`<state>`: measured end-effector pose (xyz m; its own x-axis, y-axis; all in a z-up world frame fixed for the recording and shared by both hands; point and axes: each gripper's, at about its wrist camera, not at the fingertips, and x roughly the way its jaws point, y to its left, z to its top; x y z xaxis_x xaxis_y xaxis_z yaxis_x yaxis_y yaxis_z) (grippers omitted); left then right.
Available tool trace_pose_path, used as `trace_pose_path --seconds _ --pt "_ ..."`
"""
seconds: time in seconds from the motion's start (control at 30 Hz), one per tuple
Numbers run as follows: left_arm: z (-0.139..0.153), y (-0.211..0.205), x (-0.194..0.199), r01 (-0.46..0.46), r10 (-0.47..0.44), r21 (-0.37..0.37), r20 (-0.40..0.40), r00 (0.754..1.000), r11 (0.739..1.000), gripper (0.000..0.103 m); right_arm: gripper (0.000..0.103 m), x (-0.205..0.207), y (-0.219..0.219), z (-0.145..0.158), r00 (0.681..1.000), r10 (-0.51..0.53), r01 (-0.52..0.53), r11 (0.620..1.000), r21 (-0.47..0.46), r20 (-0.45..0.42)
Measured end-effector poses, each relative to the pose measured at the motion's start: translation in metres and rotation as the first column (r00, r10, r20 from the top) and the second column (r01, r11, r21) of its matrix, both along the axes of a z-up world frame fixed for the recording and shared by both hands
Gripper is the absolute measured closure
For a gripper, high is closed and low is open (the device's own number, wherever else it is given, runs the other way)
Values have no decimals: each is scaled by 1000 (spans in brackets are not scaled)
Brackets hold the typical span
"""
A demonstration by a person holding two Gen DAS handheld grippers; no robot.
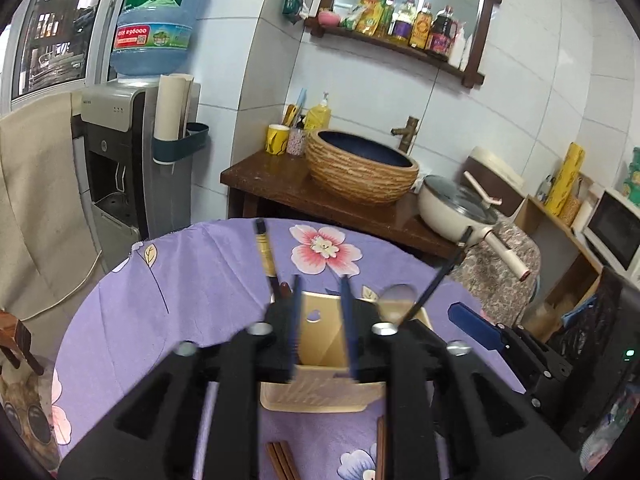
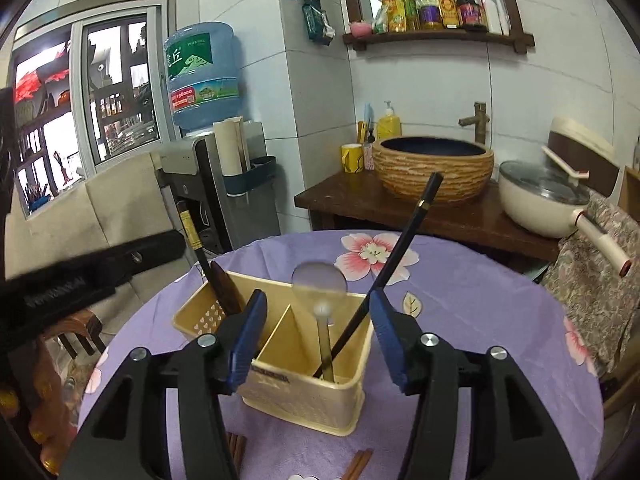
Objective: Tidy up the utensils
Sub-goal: 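Lower gold-tipped chopstick into holder with left tool while right tool inserts translucent spoon, then open both tools and move them back toward the loose chopsticks and metal spoon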
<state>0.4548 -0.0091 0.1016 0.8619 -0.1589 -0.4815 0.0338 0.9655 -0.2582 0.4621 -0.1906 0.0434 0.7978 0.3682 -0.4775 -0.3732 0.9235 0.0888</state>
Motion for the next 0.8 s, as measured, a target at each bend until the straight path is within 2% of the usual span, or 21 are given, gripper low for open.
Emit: trace_pose_path --seconds 0.07,0.13,0.2,0.37,0.53,0.63,0.8 --pt "0 10 -23 -14 15 -24 38 999 1000 31 49 -12 -2 -1 1000 18 -18 1000 -12 0" --pt "-5 20 -44 -22 24 -33 50 998 999 27 45 -25 -6 -7 997 71 -72 997 -7 -33" --pt "-15 26 -60 -28 29 -27 26 999 999 20 44 -39 -7 -20 986 141 -143 990 -11 -87" --pt "-63 42 -91 -44 42 -17 -106 993 999 20 44 -65 1 -62 941 246 -270 960 -78 -234" --pt "-107 44 -113 -58 58 7 -201 978 998 20 45 -86 14 -98 902 288 -348 926 -147 -320" --pt "-123 48 -119 -62 57 -13 -241 969 998 20 45 -90 20 -110 888 296 -375 909 -181 -352" --pt "-137 54 -128 -78 75 -2 -268 960 997 20 45 -90 26 -125 869 296 -397 895 -201 -397"
